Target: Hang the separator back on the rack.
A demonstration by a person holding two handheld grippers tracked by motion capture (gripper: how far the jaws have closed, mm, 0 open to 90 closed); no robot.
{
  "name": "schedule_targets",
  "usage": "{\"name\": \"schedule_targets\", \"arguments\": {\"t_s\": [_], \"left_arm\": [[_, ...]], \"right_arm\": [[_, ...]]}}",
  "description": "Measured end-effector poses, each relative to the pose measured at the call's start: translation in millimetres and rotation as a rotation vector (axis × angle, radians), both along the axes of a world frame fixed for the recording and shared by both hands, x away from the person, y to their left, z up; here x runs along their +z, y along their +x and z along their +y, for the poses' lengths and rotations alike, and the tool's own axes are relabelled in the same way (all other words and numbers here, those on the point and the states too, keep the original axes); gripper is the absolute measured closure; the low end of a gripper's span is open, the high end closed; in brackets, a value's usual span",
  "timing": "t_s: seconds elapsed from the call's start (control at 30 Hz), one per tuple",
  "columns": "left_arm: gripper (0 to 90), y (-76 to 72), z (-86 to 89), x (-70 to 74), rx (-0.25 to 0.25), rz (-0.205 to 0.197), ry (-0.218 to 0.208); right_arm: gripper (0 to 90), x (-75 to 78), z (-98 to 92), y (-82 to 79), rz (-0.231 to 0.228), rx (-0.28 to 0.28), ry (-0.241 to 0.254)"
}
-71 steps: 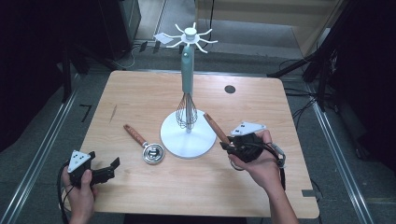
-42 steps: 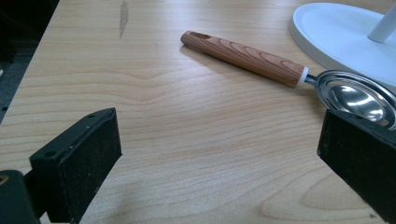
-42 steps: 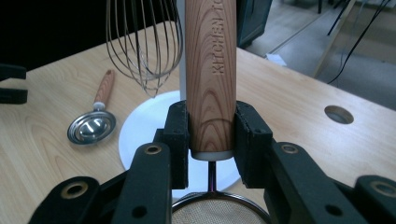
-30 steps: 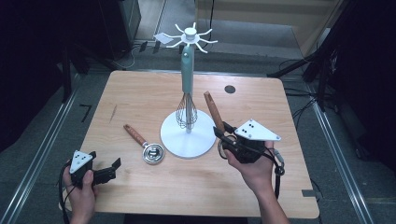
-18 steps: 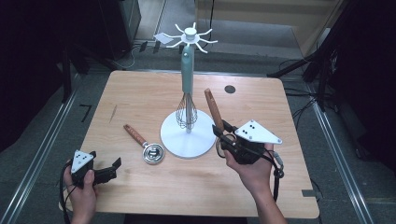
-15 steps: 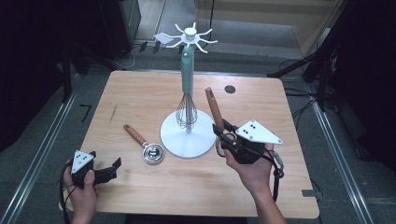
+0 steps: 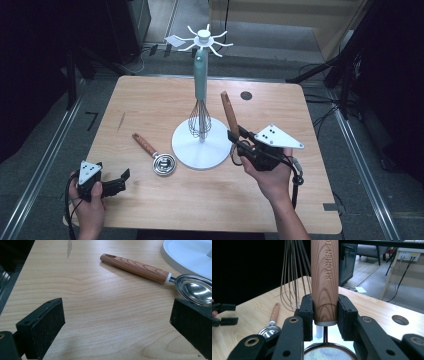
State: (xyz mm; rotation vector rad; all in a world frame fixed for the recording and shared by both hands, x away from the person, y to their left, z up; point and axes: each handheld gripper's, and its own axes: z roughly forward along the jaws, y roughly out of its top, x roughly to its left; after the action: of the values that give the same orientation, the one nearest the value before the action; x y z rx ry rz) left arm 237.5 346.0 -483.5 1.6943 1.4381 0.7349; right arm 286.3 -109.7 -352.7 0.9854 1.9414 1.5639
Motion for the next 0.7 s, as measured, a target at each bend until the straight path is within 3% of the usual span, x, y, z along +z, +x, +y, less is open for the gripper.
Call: {"name": "schedule_targets", "arguments": {"t_s": [0.17,0.43,0.7], "left_arm": [[0.0,0.1,-0.9,0.0,0.003,0.000,0.008],[0.0,-1.8,0.8,0.3,-0.004,-0.008,-0.001],[0.0,-2.4,0.8,0.5,-0.005,-0.011,0.002]], "right_arm": [[70.5,6.0,0.4,-2.9,-0.009,0.020,0.023],[70.6,31.1,-7.4,-7.1,-0.071,-0.019,0.073],[70.6,38.4,6.6,-19.3,-0.124,-0.037,0.036]]}}
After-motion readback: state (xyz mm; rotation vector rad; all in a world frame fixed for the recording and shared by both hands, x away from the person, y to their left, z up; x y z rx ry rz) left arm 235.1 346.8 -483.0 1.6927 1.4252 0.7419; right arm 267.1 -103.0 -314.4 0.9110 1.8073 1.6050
